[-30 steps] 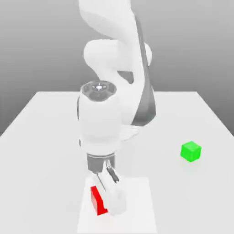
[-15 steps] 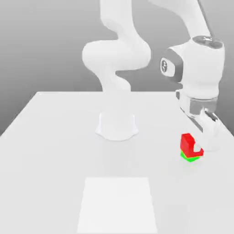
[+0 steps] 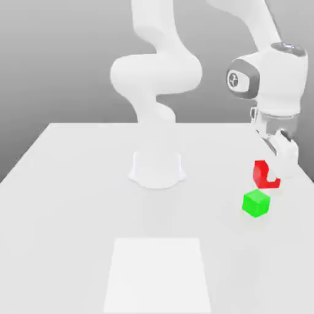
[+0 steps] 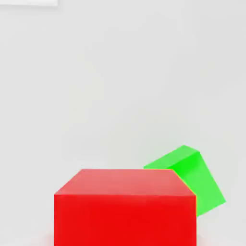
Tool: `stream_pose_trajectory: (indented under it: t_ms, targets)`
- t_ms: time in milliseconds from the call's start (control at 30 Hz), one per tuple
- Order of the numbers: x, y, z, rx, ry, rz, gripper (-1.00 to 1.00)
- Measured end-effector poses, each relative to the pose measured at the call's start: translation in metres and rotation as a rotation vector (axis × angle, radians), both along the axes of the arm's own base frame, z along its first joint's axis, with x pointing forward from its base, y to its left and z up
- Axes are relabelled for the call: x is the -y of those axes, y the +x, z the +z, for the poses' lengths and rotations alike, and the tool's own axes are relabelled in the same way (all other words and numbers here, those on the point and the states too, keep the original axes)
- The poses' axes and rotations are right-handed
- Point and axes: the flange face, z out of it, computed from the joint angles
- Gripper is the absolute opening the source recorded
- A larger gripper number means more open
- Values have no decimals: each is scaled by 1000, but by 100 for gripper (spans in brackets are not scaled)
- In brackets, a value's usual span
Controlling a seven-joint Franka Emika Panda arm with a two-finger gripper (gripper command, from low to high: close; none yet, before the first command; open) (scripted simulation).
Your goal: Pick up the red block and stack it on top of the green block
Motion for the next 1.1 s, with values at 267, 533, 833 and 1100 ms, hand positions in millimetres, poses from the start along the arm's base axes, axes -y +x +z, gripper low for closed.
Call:
stream_pose_trajectory:
  t_ms: [267, 533, 833, 1100]
  targets:
    - [0, 1, 1, 7, 2, 0, -100]
    - [0, 1, 1, 9, 3, 0, 100]
    - [0, 1, 1, 9, 3, 0, 100]
    - [0, 1, 1, 9, 3, 0, 100]
